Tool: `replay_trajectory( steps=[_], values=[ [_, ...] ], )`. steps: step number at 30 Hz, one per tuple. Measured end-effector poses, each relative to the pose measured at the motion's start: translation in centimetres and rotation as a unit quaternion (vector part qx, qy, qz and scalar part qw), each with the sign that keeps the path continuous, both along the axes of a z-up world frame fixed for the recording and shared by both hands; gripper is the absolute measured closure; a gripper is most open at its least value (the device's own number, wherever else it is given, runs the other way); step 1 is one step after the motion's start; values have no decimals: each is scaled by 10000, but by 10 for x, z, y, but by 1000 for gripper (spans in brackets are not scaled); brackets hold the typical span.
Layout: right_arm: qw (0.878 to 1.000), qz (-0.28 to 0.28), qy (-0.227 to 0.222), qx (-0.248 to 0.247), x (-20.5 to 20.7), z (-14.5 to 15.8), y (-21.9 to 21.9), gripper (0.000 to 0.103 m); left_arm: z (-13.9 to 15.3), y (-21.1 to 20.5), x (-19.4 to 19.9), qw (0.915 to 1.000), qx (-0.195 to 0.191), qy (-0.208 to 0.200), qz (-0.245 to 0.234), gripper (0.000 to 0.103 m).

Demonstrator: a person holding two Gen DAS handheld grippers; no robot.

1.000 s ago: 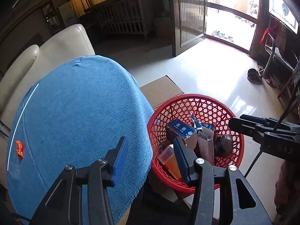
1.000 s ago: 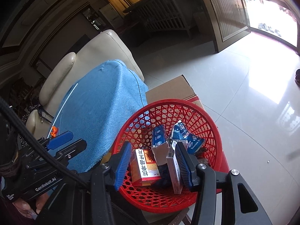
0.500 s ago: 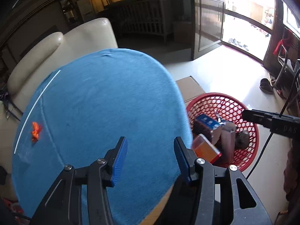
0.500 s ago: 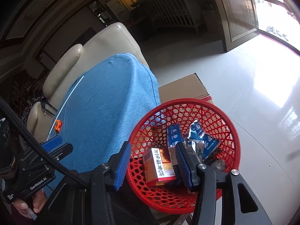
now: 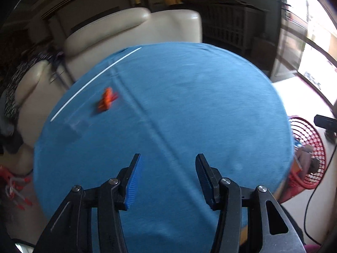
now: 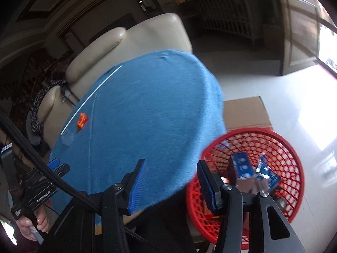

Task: Collect trash
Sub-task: 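Move both tools back over the table toward the orange plastic bag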

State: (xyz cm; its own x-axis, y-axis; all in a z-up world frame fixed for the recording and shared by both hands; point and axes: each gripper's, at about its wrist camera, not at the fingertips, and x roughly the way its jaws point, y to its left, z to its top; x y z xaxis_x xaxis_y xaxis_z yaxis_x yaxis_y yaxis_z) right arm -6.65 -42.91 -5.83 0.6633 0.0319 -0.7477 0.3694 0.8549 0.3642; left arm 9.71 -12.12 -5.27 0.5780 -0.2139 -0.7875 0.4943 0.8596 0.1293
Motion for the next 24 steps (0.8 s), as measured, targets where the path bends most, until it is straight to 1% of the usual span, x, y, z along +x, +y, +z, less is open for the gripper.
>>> replay_trajectory(
  steps=[4,7,10,12,16,17,21,24],
  values=[
    [9987,501,104,-67,37,2,38,50,-8,53,22,9974,-55,50,710,50],
    [9959,862,164,-202,62,3,68,50,-14,91,37,9928,-109,125,1187,50],
    [9919,1209,235,-318,91,4,95,50,-22,126,46,9867,-120,83,1616,50],
    [9890,1417,251,-353,112,5,114,50,-28,145,51,9832,-155,121,1813,50],
    [9827,1789,265,-386,166,6,152,50,-48,183,62,9758,-279,358,2138,50],
    [9817,1847,265,-374,173,4,157,50,-50,189,63,9744,-293,397,2195,50],
    [9775,2079,317,-186,235,-1,187,50,-61,220,66,9679,-343,471,2444,50],
    [9758,2154,378,42,279,-8,203,50,-63,233,71,9642,-366,497,2578,50]
  ],
)
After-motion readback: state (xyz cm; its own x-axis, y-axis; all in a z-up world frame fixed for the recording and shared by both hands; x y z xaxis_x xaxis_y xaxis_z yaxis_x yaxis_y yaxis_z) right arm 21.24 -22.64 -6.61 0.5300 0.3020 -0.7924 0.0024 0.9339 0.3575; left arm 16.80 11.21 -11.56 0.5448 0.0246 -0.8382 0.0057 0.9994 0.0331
